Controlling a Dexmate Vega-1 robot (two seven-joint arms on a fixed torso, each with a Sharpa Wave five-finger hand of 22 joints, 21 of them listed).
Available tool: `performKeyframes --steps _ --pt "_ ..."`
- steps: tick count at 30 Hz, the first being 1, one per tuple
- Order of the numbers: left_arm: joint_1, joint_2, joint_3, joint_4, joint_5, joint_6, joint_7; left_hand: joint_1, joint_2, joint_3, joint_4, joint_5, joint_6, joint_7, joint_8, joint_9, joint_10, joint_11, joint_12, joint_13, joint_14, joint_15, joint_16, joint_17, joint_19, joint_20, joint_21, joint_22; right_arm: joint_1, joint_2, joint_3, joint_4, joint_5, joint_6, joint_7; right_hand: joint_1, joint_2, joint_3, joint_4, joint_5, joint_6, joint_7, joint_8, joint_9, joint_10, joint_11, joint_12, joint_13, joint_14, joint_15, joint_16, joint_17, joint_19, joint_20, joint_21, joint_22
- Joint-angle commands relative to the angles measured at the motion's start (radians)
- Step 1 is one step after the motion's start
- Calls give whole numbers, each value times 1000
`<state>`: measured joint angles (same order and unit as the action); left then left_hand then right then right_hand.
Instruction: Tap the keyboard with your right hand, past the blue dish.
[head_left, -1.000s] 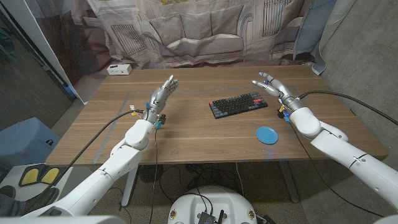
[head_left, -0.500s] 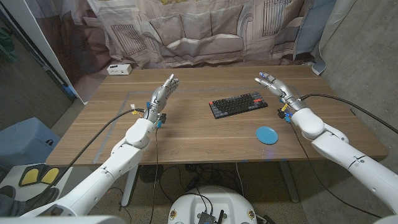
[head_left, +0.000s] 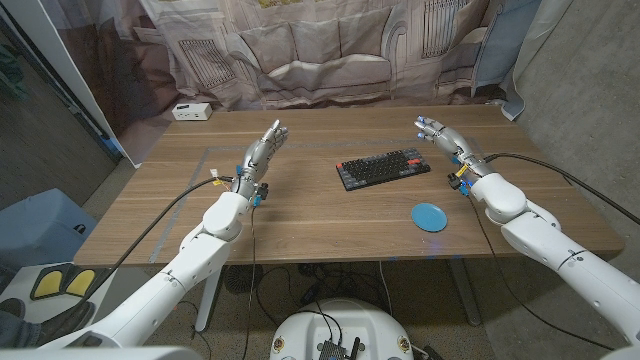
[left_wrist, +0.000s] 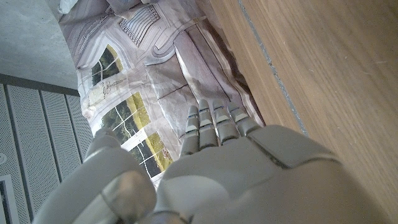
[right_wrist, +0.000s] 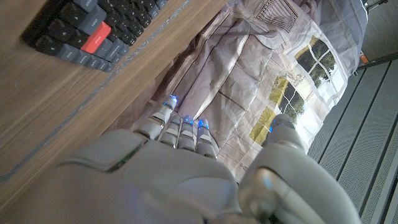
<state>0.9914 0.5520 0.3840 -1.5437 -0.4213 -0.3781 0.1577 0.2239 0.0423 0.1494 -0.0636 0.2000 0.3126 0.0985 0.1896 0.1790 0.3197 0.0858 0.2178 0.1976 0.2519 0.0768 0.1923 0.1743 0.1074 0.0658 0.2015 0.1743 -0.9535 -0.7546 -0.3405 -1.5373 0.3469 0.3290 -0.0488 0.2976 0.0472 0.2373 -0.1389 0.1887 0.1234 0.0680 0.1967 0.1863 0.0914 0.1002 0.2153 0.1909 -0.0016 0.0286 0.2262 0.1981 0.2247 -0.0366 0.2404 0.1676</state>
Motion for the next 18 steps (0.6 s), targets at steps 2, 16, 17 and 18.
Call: performKeyframes --steps 2,16,17,18 --pt "14 12 -11 -17 -2 -4 -2 4 8 2 -6 -3 5 4 3 4 2 4 -1 3 2 -3 -3 6 3 -5 -1 4 -9 14 14 6 111 24 75 -1 -9 -6 -1 0 16 3 12 1 16 2 11 0 7 5 6 3 11 -20 0 2" --pt "23 11 -10 -29 11 2 14 4 8 1 -7 -4 6 4 3 4 3 0 -1 3 3 -4 -2 6 4 -5 -1 4 43 70 21 144 318 33 276 -11 -13 -12 4 -2 13 4 9 1 13 2 6 1 6 4 4 5 11 -19 -5 2" --pt "24 12 -11 -31 10 4 15 4 9 1 -7 -4 6 4 3 4 3 1 -1 3 3 -3 -2 6 4 -4 -1 4 45 77 23 153 330 36 284 -12 -13 -13 5 -2 14 4 9 1 13 3 6 1 6 4 4 5 12 -18 -5 2" --pt "25 12 -11 -32 10 6 15 4 9 1 -7 -4 6 4 3 4 3 1 -1 3 3 -3 -2 6 4 -5 -1 4 48 82 23 163 338 39 293 -13 -14 -13 5 -2 13 3 8 1 13 3 6 1 6 4 4 6 12 -18 -6 2"
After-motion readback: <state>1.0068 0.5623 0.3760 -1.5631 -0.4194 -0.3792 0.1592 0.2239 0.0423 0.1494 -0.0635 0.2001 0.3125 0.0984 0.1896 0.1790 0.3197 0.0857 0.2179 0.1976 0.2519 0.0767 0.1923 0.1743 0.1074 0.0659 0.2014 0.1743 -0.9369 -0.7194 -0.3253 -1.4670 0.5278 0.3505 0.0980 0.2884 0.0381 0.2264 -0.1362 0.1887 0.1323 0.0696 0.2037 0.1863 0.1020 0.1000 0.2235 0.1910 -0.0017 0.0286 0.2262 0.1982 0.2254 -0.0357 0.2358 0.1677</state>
